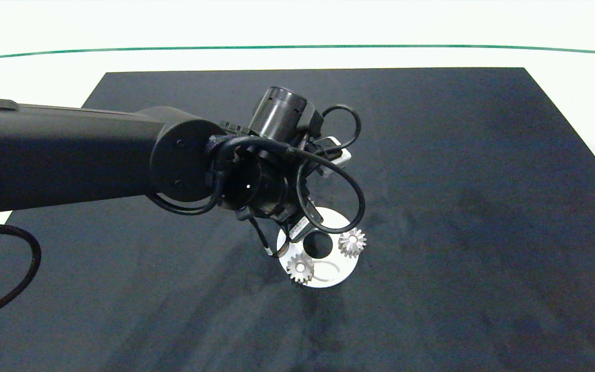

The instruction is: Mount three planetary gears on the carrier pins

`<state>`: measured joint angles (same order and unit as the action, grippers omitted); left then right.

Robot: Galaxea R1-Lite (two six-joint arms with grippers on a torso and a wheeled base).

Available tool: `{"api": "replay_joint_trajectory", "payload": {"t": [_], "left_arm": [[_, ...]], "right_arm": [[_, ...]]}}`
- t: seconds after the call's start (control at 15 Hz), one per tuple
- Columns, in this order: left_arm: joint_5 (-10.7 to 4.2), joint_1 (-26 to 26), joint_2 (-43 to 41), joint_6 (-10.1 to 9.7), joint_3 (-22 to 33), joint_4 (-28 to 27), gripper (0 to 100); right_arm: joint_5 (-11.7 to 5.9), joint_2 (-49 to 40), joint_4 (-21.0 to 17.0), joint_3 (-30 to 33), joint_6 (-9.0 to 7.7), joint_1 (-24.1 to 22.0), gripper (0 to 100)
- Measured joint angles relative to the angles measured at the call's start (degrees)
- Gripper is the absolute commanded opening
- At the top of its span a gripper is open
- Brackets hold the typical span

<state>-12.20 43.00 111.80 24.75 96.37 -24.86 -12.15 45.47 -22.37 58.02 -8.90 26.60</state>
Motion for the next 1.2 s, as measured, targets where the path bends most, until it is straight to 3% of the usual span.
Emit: {"api": "replay_joint_trajectory", "payload": {"t": [0.53, 0.67, 0.8, 0.87, 1.0, 1.07, 1.2], "left_arm": [[0.05, 0.2, -2.7, -1.13, -0.2, -1.7, 100], [0.02, 0.0, -7.4, -2.95, -0.9, -6.2, 100], [-0.11, -0.7, -13.7, -6.25, -1.9, -10.6, 100], [-0.8, -1.6, -17.3, -7.63, -3.2, -11.8, 100], [-3.94, -4.7, -25.3, -9.37, -6.8, -12.8, 100], [-5.33, -6.9, -29.4, -9.79, -8.7, -12.9, 100], [-6.7, -13.1, -38.2, -10.56, -13.1, -12.2, 100]], "right_arm": [[0.15, -0.1, 0.0, 0.1, 0.02, 0.0, 100], [0.04, -0.1, 0.0, 0.1, 0.0, 0.0, 100], [-0.18, -0.2, 0.0, 0.1, -0.05, -0.2, 100], [-0.29, -0.2, 0.0, 0.1, -0.02, -0.3, 100], [-0.63, -0.3, -0.1, -0.2, 0.22, -1.7, 100], [-0.88, -0.3, -0.1, -0.4, 0.2, -3.6, 100], [-1.71, -0.3, -0.2, -0.6, 0.02, -8.6, 100]]}}
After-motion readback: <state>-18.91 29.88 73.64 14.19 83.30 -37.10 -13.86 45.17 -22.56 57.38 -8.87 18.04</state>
